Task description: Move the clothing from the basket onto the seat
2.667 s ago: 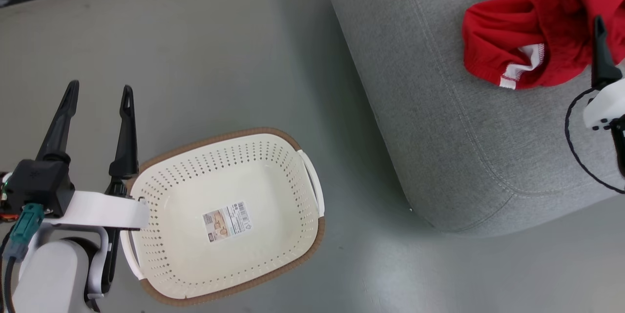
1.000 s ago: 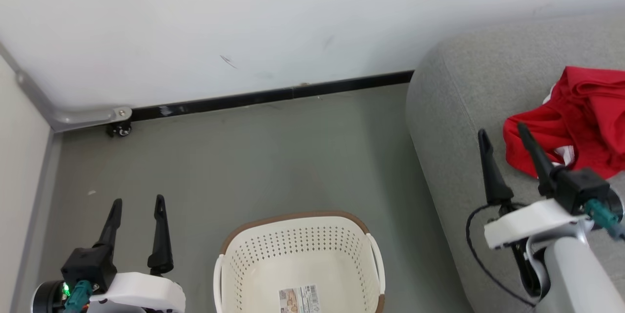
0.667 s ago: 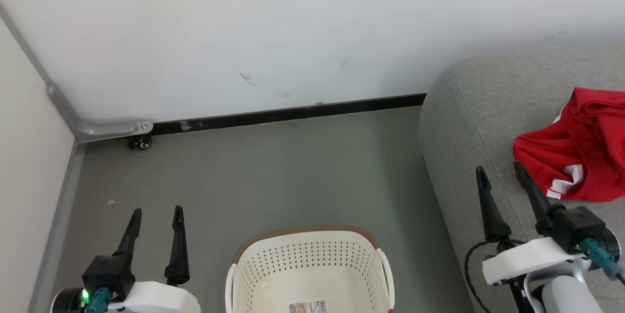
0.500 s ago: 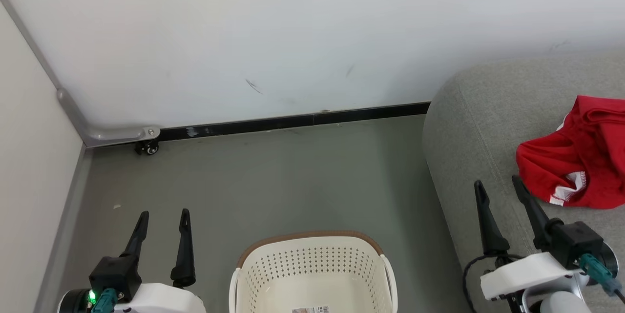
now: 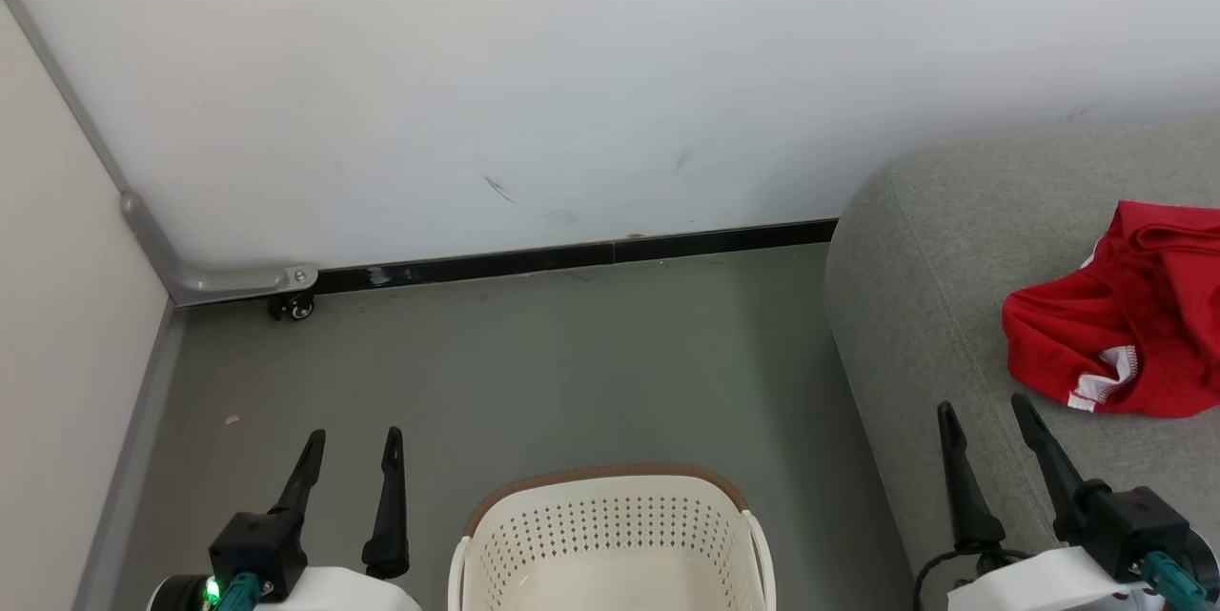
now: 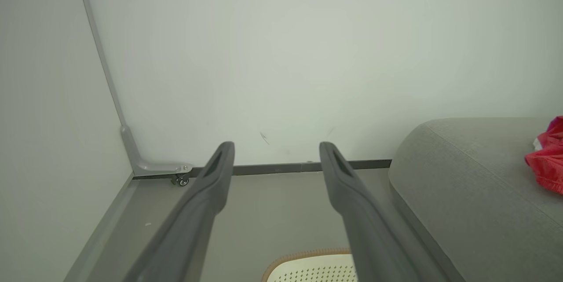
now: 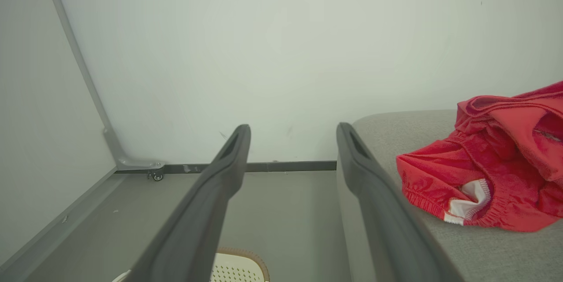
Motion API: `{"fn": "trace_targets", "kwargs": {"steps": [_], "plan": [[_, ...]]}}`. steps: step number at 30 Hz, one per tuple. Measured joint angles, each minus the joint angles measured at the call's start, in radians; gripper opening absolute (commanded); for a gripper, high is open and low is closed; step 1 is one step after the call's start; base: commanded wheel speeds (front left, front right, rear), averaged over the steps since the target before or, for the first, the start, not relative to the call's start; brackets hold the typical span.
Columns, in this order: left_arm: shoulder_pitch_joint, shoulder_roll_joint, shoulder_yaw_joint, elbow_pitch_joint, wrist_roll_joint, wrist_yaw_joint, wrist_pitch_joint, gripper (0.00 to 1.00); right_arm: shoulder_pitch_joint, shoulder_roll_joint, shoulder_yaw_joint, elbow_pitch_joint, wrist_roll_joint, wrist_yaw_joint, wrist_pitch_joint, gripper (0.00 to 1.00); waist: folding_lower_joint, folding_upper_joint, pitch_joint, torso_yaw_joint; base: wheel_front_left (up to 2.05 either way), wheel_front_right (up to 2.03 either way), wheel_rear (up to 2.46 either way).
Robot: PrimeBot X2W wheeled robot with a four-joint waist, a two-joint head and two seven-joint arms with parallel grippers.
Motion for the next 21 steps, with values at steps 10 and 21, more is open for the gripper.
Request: {"fn": "trace_targets", "kwargs": {"steps": [10,21], "plan": [[0.005,-0.003,-0.008,0.004,0.009,-0.008,0.000,1.00,0.032,0.005,-0.007,-0.045,0.003,0.000,0.015,1.00,0.0000,0.0000,0.011,-0.008,0.00,0.00,0.00],[0.005,-0.008,0.004,0.010,0.009,-0.006,0.000,1.00,0.049,0.005,-0.003,-0.072,0.045,0.000,0.018,1.00,-0.0001,0.0000,0.020,0.003,0.00,0.00,0.00]]}}
